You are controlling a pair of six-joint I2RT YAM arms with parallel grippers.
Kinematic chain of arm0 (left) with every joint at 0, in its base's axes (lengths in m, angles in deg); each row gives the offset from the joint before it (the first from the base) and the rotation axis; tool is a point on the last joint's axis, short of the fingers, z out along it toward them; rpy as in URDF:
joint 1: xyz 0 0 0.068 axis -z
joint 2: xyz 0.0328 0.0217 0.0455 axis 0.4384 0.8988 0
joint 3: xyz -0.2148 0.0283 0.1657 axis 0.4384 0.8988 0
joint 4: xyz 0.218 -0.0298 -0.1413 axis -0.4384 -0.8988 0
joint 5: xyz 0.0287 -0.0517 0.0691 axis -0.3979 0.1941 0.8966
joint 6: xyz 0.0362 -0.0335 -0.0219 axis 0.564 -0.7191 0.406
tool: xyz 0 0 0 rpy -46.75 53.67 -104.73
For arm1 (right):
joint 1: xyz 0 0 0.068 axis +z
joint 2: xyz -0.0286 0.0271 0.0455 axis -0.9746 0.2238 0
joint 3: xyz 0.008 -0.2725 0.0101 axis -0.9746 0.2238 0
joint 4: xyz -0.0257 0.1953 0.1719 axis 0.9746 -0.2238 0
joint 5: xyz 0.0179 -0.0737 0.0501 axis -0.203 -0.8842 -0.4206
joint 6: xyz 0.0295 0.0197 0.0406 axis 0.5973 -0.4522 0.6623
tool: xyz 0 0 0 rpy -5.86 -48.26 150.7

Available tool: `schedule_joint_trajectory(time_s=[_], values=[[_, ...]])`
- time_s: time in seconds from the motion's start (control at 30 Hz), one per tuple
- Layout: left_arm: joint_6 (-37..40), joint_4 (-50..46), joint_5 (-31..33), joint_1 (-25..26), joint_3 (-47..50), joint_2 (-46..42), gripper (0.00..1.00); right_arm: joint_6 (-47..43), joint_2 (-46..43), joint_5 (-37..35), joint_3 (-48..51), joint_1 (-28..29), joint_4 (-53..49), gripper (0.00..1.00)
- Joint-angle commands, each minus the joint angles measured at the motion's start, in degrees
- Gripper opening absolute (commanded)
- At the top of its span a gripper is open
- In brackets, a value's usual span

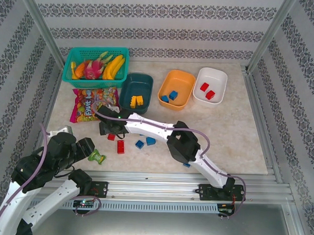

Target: Sort the legos into containers by color

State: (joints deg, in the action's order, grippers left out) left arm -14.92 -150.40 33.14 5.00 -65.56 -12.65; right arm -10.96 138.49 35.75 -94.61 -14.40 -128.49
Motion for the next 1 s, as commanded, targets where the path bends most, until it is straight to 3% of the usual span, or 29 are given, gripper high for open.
schedule_joint_trajectory(time_s=[0.0, 0.23, 0.4, 0.6, 0.87, 0.97], values=[[1.17, -3.00, -0.98, -0.51, -1.51, -0.66, 0.71, 2.61, 4.15, -3.73, -4.92, 0.64, -6.69, 0.75], [1.33, -3.02, -1.87, -0.50, -1.92, -0.75, 0.71, 1.86, 9.02, -5.33, -9.42, 0.53, -7.81, 0.66], [1.42, -2.83, -2.44, -0.48, -1.94, -0.75, 0.70, 2.39, 8.31, -6.18, -8.29, 0.05, -8.52, 0.34], [2.79, 2.71, -6.96, -0.47, 0.01, -0.32, 0.70, 1.31, 0.99, -7.95, -2.90, -0.71, -5.83, 0.16], [4.61, 11.90, -11.30, -0.46, 1.80, 4.55, 0.70, -1.78, -10.98, -7.84, 7.79, -4.48, -0.72, 0.13], [4.25, 12.12, -9.71, -0.50, 1.35, 6.22, 0.70, -3.51, -11.38, -5.52, 9.14, -5.89, -0.44, 0.22]])
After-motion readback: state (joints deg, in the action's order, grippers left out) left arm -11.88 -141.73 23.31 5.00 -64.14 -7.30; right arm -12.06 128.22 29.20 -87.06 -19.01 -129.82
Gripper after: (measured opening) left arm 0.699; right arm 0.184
